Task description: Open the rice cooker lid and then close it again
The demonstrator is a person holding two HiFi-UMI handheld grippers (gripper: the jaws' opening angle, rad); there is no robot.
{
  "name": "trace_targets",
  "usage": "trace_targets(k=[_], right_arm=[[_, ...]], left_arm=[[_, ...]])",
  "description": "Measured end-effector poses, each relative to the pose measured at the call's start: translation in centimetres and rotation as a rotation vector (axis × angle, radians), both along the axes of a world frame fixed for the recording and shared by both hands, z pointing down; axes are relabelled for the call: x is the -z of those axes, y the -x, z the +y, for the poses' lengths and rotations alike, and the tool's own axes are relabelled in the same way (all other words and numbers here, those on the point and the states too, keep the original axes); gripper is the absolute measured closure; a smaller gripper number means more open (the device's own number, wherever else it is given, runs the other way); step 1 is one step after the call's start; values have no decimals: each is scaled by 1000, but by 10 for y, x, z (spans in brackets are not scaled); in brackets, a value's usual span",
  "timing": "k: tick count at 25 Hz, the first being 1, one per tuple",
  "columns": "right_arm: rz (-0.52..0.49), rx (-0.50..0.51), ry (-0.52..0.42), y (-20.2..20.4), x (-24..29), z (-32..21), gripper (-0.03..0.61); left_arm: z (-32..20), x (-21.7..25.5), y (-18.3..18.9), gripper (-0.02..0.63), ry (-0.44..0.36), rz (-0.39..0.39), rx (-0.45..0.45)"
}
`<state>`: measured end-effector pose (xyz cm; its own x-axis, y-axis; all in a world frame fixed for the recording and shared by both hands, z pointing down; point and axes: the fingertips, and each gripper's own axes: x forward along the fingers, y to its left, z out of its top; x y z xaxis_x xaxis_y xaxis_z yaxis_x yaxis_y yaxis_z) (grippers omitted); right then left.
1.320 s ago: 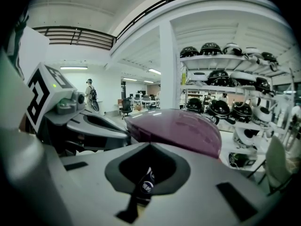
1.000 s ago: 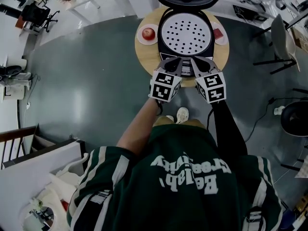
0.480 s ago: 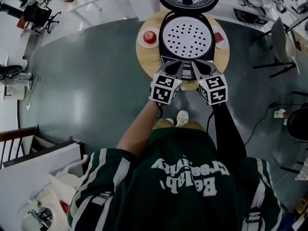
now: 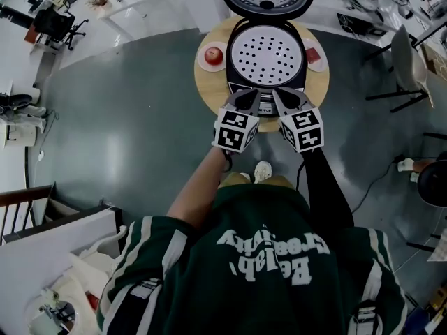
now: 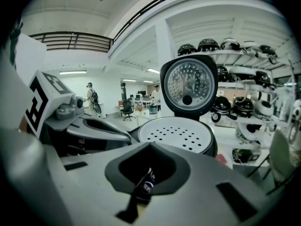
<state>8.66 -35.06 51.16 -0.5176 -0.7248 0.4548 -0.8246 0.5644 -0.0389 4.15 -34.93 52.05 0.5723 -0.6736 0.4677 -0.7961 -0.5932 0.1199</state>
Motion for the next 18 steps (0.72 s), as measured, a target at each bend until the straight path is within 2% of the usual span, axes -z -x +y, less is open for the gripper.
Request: trace_targets(k=[6,12,18], right_arm=[[-20,11,12,-1,3,0,575],[-18,35,-4,-3,10,-1,574],[-82,-20,-120,-18,59,-25,574]], left_arm=[[1,1,0,617,-70,-73,29],[0,7,1,617,-91,-131,17],[-28,57,9,617,-162,-64,31]])
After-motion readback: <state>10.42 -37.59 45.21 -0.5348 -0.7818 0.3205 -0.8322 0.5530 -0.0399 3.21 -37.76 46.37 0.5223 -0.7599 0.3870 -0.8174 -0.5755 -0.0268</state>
